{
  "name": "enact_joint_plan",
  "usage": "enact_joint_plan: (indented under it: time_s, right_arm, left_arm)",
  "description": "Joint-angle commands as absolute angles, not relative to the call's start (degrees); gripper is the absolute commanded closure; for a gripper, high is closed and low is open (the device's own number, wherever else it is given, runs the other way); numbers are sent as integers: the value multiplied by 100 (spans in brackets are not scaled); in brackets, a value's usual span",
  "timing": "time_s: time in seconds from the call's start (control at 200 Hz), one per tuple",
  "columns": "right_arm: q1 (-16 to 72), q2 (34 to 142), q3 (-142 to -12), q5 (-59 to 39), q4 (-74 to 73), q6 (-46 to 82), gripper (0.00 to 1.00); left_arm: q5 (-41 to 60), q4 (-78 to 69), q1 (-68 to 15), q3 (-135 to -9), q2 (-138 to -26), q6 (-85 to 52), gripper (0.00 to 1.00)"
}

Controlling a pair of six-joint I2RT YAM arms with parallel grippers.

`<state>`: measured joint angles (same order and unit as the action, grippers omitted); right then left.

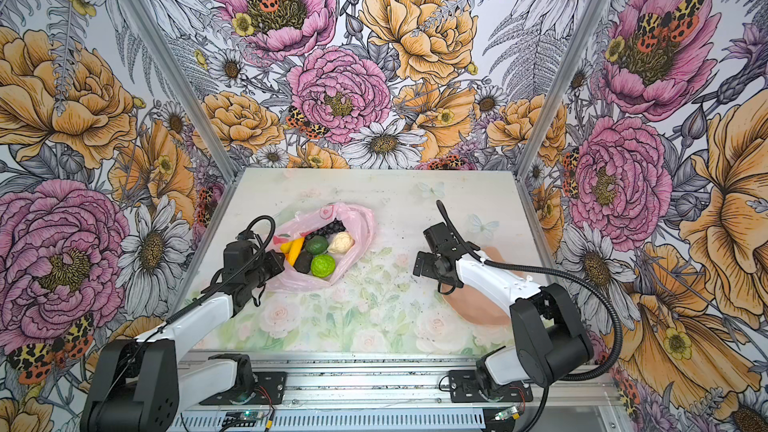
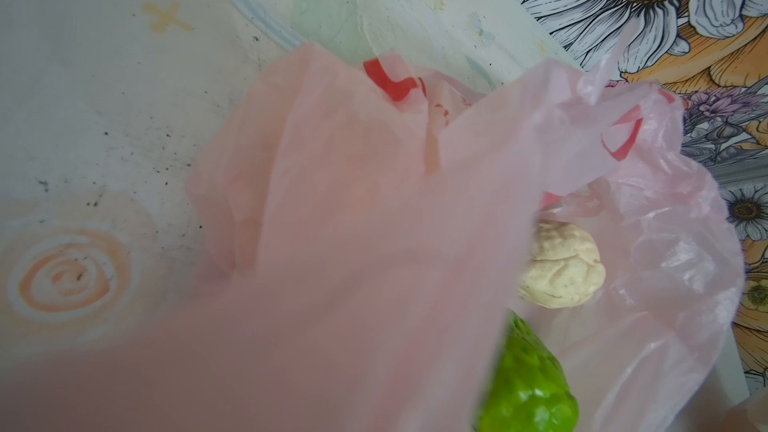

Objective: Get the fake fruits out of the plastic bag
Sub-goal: 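Push the peach bowl with the right gripper toward the pink bag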

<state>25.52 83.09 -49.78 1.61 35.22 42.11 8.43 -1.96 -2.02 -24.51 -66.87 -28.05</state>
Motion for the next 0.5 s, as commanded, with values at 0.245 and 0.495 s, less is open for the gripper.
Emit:
enact_joint_plan:
  time_s: [0.245,0.495]
  right_arm:
    - [3857,9406,-6344,110,3269,4529,0]
    - [3713,8870,-6333,280,3408,4179,1]
  left_arm:
    - [861,-293,-220,-2452,-6677,-2713,84]
    - [872,-292,-219,-2452,-6678,-2715,84]
